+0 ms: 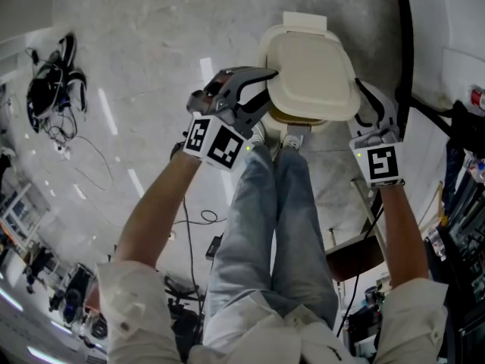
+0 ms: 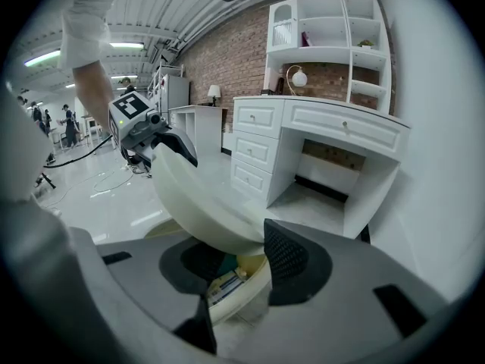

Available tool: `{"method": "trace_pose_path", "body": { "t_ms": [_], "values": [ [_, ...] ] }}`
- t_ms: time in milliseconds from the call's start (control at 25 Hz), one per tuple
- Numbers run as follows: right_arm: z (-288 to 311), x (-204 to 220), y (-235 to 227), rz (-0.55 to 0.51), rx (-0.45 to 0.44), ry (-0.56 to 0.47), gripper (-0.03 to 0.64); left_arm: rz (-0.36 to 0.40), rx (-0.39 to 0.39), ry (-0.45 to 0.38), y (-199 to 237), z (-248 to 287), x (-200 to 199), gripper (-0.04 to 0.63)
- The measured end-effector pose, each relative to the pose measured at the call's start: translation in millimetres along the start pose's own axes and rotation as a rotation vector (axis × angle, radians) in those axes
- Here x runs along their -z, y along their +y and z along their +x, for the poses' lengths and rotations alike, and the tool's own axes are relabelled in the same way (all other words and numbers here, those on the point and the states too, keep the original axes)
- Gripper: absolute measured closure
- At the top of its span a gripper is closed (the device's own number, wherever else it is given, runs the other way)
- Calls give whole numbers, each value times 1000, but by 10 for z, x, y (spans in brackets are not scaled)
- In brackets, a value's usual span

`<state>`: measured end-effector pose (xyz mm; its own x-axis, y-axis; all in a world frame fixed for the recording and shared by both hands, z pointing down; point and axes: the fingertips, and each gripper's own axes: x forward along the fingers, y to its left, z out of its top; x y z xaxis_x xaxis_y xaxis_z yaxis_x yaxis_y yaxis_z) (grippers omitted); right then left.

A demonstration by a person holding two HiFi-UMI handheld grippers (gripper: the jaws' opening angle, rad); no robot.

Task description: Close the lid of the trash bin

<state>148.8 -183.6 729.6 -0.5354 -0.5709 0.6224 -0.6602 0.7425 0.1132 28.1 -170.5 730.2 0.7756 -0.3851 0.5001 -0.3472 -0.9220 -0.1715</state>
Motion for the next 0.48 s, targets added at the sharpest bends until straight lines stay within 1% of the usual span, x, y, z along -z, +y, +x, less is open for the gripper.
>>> {"method": "trace_pose_path", "body": {
  "t_ms": [200, 480],
  "values": [
    [-1, 74, 73, -34, -6, 9, 457, -3, 11, 8, -79, 3, 57, 466],
    [2, 162, 174, -71, -37, 19, 430, 20, 31, 26, -174, 5, 131, 445]
  ]
}}
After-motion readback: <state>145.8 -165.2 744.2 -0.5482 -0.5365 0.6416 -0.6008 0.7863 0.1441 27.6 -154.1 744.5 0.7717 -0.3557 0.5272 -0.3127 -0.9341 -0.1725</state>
